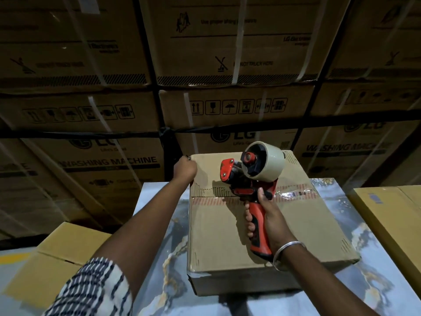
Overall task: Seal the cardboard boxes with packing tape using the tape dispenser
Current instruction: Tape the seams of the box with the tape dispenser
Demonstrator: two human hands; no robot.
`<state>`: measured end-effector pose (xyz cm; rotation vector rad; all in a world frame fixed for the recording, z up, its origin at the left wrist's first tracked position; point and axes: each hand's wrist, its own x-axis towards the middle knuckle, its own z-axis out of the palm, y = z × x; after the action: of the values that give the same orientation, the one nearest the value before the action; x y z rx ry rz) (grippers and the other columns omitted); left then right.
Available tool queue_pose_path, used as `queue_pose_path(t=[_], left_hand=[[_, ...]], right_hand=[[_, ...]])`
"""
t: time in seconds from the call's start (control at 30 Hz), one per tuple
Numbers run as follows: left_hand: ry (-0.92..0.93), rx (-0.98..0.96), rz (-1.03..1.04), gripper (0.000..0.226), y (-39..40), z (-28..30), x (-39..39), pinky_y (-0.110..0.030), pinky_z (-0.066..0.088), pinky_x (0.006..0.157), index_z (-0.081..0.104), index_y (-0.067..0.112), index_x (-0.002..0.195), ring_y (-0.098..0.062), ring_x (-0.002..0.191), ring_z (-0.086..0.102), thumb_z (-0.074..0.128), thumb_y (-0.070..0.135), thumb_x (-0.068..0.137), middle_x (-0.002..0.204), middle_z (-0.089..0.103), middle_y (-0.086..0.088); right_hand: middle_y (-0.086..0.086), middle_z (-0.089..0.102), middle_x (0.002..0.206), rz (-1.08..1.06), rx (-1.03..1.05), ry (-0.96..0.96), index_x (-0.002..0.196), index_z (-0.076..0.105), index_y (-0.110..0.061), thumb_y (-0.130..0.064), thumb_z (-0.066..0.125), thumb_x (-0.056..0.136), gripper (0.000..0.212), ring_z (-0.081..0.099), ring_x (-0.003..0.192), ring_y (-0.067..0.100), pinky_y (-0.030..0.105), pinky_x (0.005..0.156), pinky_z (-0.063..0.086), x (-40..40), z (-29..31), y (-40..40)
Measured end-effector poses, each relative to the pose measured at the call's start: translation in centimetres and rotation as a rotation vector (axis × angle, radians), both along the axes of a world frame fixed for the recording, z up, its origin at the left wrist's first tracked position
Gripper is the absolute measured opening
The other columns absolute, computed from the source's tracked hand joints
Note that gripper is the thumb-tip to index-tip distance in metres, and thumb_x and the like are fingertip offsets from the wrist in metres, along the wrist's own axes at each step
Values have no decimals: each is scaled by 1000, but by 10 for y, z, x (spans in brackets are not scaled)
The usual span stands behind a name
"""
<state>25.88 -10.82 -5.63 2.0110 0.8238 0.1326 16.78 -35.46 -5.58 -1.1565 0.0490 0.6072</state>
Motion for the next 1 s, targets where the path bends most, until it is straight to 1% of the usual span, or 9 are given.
queue_pose_path(t=[0.1, 0.23, 0.3, 0.4, 0.53, 0.7, 0.77, 0.87, 1.0], left_hand=[[91, -12, 28, 38, 1, -11, 17, -35, 42, 82, 55, -3, 131, -40, 119, 55, 38, 20, 105, 133, 57, -24], [94, -18, 40, 43, 4, -15, 20, -34, 42, 77, 57, -3, 129, -40, 113, 57, 35, 24, 105, 128, 59, -24], [107, 63, -31, 51, 13, -17, 20, -38, 49, 81, 61, -1, 124, -40, 109, 59, 32, 36, 104, 125, 61, -23], [160, 292, -194, 68, 26, -15, 22, -40, 46, 87, 65, 0, 119, -42, 112, 59, 27, 54, 104, 122, 63, -24], [230, 426, -317, 71, 37, -8, 27, -41, 45, 95, 62, 1, 126, -41, 119, 55, 18, 53, 106, 128, 61, -24], [316, 342, -272, 76, 38, -18, 31, -45, 41, 108, 49, 6, 143, -41, 129, 49, 14, 60, 103, 143, 50, -24], [266, 357, -187, 73, 36, -22, 32, -45, 42, 102, 48, 2, 140, -42, 126, 50, 22, 59, 103, 141, 51, -24], [116, 328, -184, 55, 33, -25, 35, -42, 43, 91, 54, 0, 129, -42, 119, 54, 28, 43, 107, 131, 56, -24], [83, 62, -108, 50, 33, -28, 40, -34, 43, 91, 62, 3, 124, -42, 117, 56, 34, 41, 106, 128, 61, -20]], right_hand=[[7, 48, 62, 4, -11, -11, 79, 59, -10, -64, 48, 90, 56, 40, 42, 15, 23, 41, 35, 1, -1, -1], [6, 48, 63, 17, -10, -15, 79, 58, -12, -65, 49, 89, 55, 40, 42, 15, 23, 41, 33, 2, -2, 0], [5, 48, 62, 19, -18, -15, 78, 57, -12, -65, 49, 88, 55, 40, 42, 14, 23, 42, 34, 2, -2, 0], [6, 47, 61, 12, -21, -30, 78, 57, -11, -65, 49, 88, 55, 40, 41, 14, 23, 41, 34, 1, -1, 0], [6, 47, 60, 9, 5, -30, 78, 57, -10, -62, 47, 90, 54, 40, 39, 13, 22, 40, 35, -2, 2, 0], [7, 48, 61, -32, 50, -48, 77, 59, -10, -62, 48, 93, 56, 41, 39, 13, 22, 40, 36, -3, 1, -2], [7, 49, 62, -63, 77, -72, 77, 60, -10, -64, 52, 91, 56, 42, 39, 13, 22, 40, 37, -4, 0, -1], [8, 49, 61, -118, 124, -67, 78, 59, -8, -60, 48, 93, 55, 41, 39, 14, 23, 39, 36, -6, 1, -2], [5, 49, 58, -177, 216, 19, 79, 57, -8, -60, 46, 89, 54, 41, 37, 13, 22, 38, 36, -8, 4, -3]])
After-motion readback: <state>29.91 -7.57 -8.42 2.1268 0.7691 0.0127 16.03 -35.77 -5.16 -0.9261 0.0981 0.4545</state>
